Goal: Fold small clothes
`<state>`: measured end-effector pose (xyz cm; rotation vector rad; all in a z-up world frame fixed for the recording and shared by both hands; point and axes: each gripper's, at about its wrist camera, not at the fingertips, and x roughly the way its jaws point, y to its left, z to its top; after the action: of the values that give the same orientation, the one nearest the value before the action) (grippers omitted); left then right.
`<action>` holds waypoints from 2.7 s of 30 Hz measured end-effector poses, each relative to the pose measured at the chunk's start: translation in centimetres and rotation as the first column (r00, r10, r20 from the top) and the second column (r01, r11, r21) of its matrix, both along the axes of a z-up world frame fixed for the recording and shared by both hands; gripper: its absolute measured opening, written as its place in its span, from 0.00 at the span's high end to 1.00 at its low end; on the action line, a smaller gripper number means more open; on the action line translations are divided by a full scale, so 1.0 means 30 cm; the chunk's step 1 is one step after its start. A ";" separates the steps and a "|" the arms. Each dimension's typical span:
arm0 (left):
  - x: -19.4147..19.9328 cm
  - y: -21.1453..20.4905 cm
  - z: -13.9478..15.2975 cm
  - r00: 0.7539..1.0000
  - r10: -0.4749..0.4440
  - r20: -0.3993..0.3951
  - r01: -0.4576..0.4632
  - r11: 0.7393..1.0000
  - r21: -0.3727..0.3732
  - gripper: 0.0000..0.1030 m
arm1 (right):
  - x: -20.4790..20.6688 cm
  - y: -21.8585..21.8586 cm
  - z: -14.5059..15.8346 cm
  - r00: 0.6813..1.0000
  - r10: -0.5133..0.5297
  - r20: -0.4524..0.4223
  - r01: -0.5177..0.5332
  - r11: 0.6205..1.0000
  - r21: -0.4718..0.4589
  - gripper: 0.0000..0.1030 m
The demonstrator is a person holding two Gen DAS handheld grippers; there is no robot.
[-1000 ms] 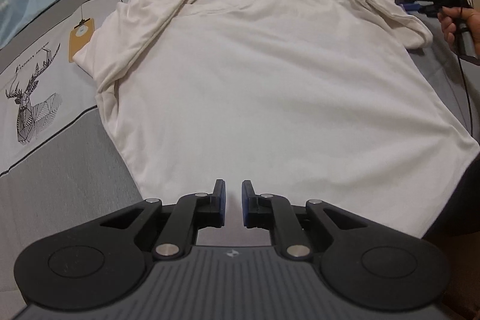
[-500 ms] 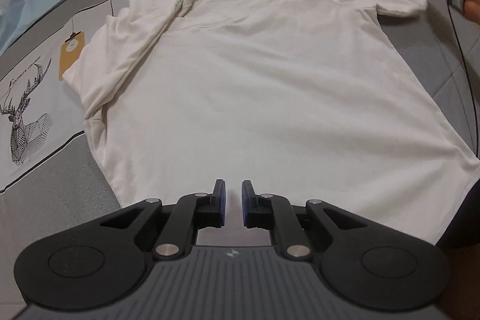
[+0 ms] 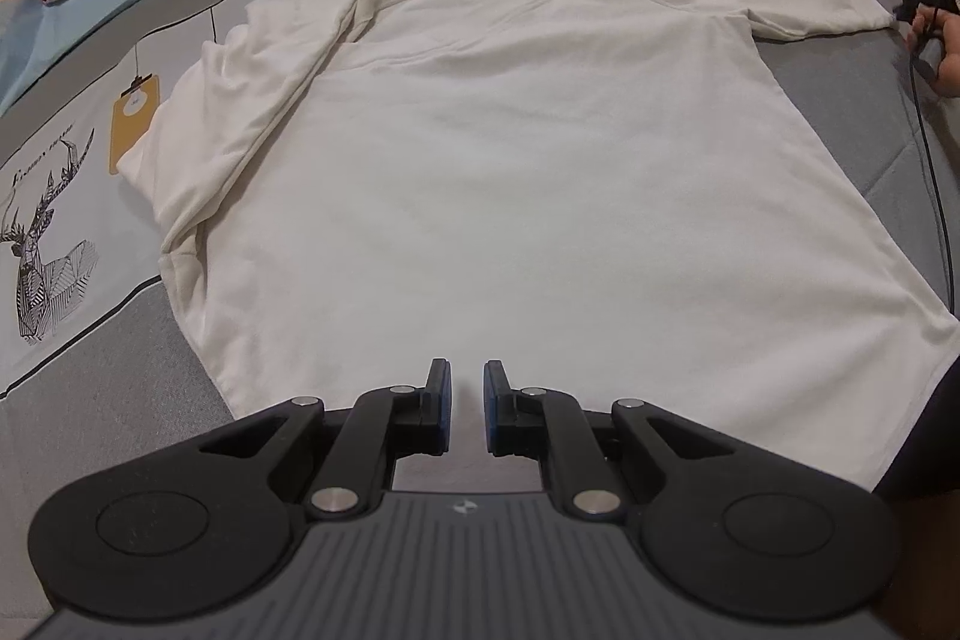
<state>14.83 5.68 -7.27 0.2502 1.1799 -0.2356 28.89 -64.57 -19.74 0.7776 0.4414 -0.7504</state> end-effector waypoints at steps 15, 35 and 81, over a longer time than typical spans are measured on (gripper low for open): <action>-0.009 0.016 0.016 1.000 0.012 0.017 -0.012 1.000 0.006 0.89 | -0.013 0.045 -0.001 0.976 -0.144 -0.166 0.128 0.986 -0.103 0.99; -0.020 0.077 0.082 0.992 0.086 0.090 -0.082 0.996 -0.047 0.89 | -0.013 0.541 0.438 0.899 0.434 0.058 -0.422 0.895 -0.143 0.79; 1.292 -0.317 -0.238 0.930 0.219 0.296 -0.207 0.976 -0.073 0.65 | -0.008 1.175 0.343 0.630 0.775 -0.049 -0.731 0.612 0.302 0.87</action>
<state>53.59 -3.83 -14.41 0.1147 0.8877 -0.0277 28.66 -29.31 -9.46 0.6703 0.9740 0.0627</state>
